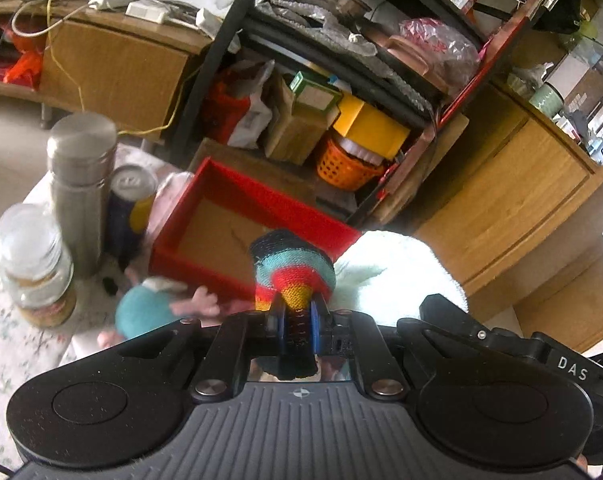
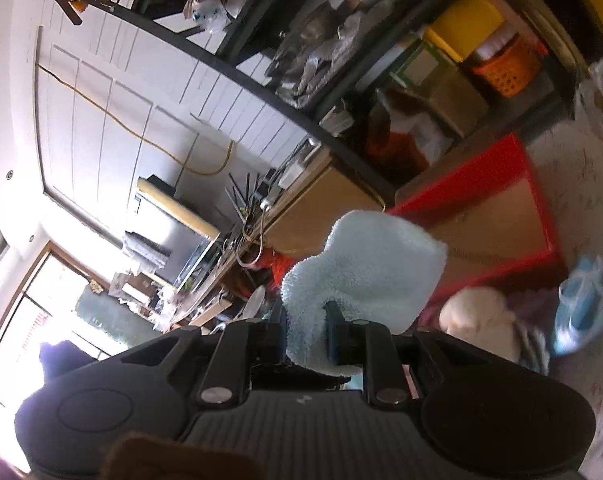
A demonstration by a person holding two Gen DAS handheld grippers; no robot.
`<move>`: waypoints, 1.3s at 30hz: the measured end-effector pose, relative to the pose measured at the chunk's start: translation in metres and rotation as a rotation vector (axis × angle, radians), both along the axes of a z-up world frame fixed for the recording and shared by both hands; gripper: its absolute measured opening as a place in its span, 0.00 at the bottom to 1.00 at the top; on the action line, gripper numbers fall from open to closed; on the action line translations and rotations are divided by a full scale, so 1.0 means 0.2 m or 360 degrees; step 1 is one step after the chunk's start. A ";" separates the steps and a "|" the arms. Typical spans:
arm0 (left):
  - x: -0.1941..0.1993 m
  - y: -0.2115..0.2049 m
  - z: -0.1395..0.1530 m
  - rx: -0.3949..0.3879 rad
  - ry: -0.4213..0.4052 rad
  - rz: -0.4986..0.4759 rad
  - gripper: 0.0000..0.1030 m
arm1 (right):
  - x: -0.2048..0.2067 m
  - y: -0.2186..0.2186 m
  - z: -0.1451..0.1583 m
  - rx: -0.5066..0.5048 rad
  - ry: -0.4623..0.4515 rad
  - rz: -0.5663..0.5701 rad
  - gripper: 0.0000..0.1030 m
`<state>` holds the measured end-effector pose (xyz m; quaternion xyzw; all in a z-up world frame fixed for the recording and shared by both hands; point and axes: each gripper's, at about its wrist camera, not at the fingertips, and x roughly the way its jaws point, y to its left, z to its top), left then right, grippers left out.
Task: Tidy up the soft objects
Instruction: 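Carry the hat and towel into the red box and open both tools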
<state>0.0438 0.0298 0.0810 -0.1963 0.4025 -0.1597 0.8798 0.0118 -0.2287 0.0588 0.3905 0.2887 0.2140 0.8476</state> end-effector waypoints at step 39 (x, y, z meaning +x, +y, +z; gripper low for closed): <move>0.52 -0.12 -0.18 0.0136 -0.0012 0.0086 0.17 | 0.56 -0.17 -0.28 -0.0306 0.0278 -0.0375 0.04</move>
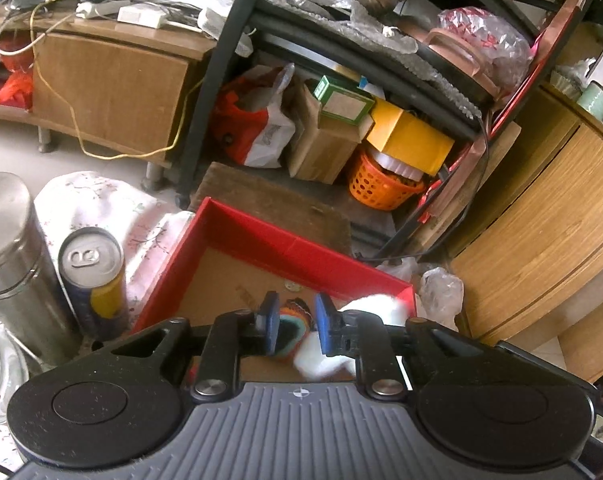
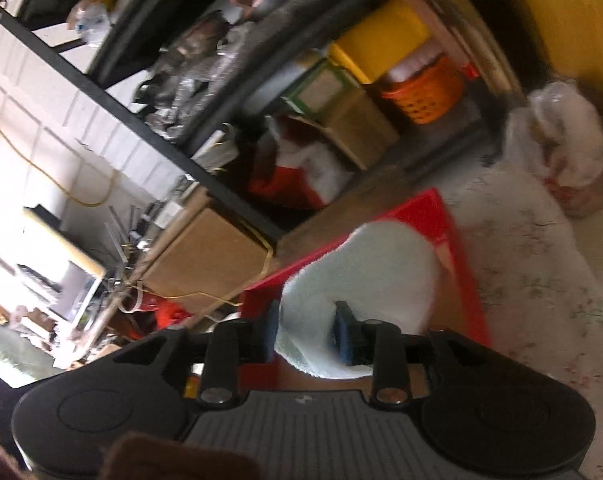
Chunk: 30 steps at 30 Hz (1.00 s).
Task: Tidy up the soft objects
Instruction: 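Carry the hat and towel into the red box and open both tools, then grasp the white sponge block with the left tool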
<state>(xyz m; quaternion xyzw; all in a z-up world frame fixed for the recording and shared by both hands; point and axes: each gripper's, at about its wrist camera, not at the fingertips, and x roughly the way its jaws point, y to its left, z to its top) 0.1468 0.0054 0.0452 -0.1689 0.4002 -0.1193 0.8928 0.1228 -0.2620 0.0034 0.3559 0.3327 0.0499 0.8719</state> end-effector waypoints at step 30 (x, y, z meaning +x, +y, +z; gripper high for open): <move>-0.51 0.36 -0.37 0.0232 0.0438 0.0184 0.29 | -0.25 0.18 0.06 -0.0167 0.0046 0.0287 0.17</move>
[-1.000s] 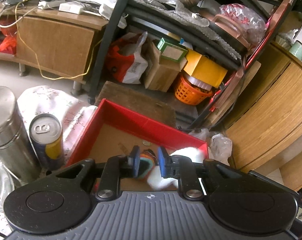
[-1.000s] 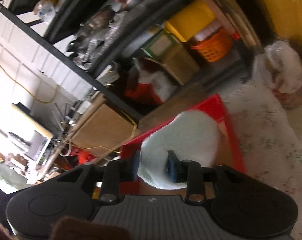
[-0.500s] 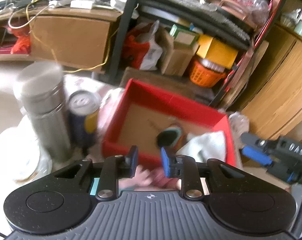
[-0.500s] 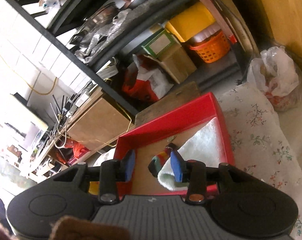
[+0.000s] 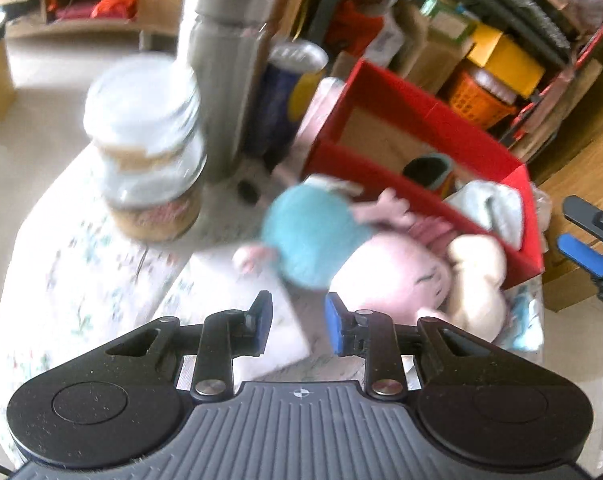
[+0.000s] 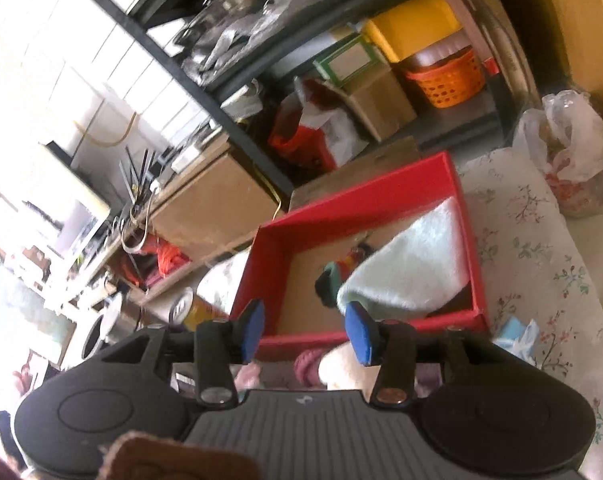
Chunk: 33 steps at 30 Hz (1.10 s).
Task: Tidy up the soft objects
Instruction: 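Grasp the white sponge block with the left tool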
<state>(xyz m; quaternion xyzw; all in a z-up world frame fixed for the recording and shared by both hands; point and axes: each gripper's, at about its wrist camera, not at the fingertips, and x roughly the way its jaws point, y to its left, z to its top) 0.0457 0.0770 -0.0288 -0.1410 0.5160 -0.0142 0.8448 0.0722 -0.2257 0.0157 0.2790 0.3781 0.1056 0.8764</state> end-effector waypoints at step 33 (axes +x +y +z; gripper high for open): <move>0.06 -0.03 -0.28 0.0298 0.0214 0.0215 0.50 | -0.03 0.29 -0.06 -0.0197 0.0056 0.0394 0.31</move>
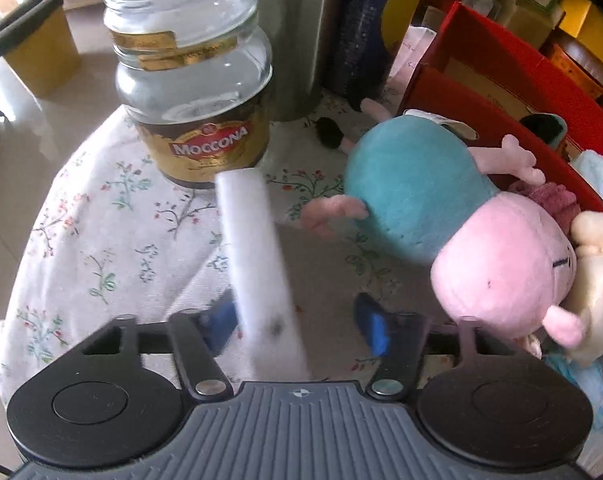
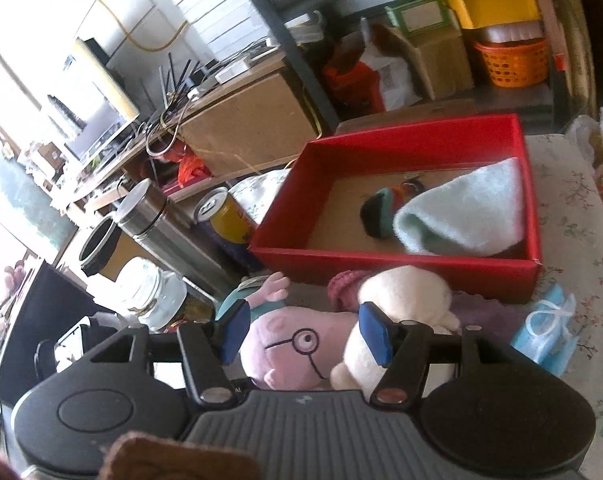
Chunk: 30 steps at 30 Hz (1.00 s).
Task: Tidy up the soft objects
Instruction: 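Grasp the white sponge block with the left tool, then grasp the pink pig plush with the right tool while the left tool holds the sponge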
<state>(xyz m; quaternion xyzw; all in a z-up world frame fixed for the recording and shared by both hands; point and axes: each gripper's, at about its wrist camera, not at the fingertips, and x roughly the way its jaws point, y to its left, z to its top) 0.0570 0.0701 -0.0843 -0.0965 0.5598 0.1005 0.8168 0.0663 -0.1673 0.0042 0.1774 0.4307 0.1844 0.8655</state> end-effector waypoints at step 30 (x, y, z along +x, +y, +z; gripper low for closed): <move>-0.26 0.40 0.23 -0.0498 0.0001 -0.0107 0.22 | 0.20 0.62 -0.26 -0.0787 -0.0008 0.0650 0.66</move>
